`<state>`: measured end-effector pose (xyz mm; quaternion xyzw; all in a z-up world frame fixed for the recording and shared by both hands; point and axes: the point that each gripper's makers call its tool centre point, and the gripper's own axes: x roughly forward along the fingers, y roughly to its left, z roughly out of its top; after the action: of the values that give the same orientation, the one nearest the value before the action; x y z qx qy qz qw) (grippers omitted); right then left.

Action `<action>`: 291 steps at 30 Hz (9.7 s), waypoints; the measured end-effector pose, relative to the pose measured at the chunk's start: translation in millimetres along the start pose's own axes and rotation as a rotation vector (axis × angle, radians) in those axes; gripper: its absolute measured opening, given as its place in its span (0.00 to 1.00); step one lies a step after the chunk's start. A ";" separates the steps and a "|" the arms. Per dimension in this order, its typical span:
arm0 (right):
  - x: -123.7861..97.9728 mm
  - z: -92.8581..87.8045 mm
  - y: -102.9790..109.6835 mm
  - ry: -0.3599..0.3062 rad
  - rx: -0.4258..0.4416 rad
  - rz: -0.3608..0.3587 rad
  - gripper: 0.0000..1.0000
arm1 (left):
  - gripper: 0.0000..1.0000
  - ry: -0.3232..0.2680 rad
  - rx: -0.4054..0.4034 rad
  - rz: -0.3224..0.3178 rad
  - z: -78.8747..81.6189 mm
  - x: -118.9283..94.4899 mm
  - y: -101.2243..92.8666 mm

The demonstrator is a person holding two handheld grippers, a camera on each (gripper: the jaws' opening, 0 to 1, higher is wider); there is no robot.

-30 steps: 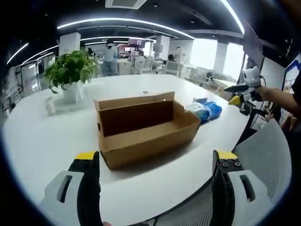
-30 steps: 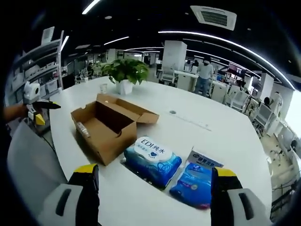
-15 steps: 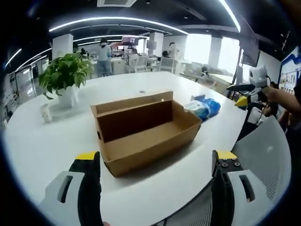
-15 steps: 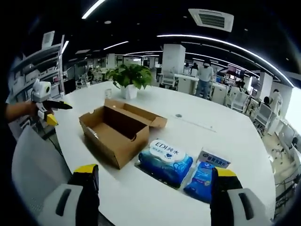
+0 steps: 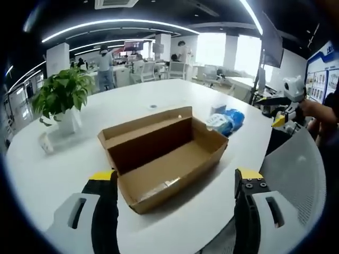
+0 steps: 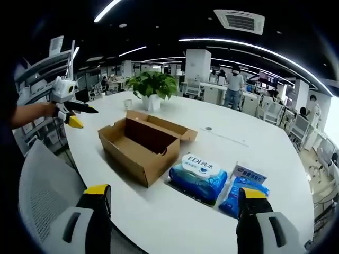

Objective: Operate the shoe box by opening the lid, removing the specified soft item, and placing it in the target area until the item is outside and the box remains undamaged.

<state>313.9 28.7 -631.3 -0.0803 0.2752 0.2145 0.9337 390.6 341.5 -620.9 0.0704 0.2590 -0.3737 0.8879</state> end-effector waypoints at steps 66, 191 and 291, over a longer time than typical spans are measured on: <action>-40.3 -22.7 26.0 -0.012 0.088 -0.071 0.99 | 0.67 0.560 0.568 -0.290 -47.2 124.1 33.0; -30.3 8.4 31.8 -0.079 0.005 -0.037 0.88 | 0.19 0.625 0.540 -0.329 -58.6 96.7 18.0; 18.4 67.1 153.3 -0.174 -0.381 0.493 0.29 | 0.19 0.192 0.735 -0.726 7.5 33.6 -154.1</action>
<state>291.8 190.5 -590.2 -0.1659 0.1604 0.4879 0.8418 305.5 208.4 -621.2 0.3170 0.1986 -0.7153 0.5902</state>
